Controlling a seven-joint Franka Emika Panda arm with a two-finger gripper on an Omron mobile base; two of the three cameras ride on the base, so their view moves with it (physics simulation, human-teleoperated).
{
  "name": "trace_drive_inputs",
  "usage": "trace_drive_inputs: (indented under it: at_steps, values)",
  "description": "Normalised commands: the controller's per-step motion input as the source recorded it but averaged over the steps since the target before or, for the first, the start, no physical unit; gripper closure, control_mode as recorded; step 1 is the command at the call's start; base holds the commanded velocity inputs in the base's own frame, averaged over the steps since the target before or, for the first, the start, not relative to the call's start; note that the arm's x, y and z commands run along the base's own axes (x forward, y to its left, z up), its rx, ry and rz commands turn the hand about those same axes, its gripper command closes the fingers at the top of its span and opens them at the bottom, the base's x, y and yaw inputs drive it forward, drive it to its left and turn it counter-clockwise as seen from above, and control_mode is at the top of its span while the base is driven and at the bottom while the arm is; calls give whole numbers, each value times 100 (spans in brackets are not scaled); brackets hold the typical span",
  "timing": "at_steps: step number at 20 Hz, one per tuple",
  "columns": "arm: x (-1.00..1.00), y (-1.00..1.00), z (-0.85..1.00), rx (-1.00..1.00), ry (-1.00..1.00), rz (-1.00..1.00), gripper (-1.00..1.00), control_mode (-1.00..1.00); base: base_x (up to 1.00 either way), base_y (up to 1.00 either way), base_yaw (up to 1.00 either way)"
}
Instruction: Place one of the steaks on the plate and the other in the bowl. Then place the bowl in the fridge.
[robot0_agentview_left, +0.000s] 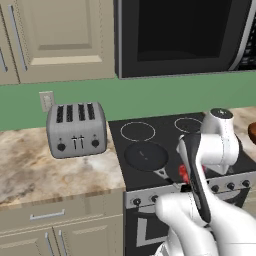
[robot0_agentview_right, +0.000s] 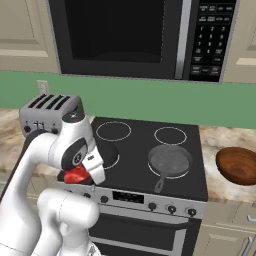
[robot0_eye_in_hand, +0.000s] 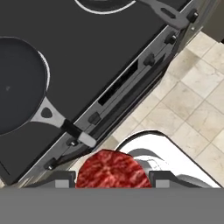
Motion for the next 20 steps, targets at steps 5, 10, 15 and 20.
trace_drive_inputs:
  at_steps: [5, 10, 15, 20]
  values:
    - [0, -3, 0, 0, 0, 0, 100, -100, 0, 0, 0]
    - [0, 0, 0, 0, 0, 0, 100, 100, 0, -89, 2]
    - [0, 0, 0, 0, 0, 0, 100, 100, 0, -100, 0]
    - [0, 0, 0, 0, 0, 0, 100, 100, 0, -92, 0]
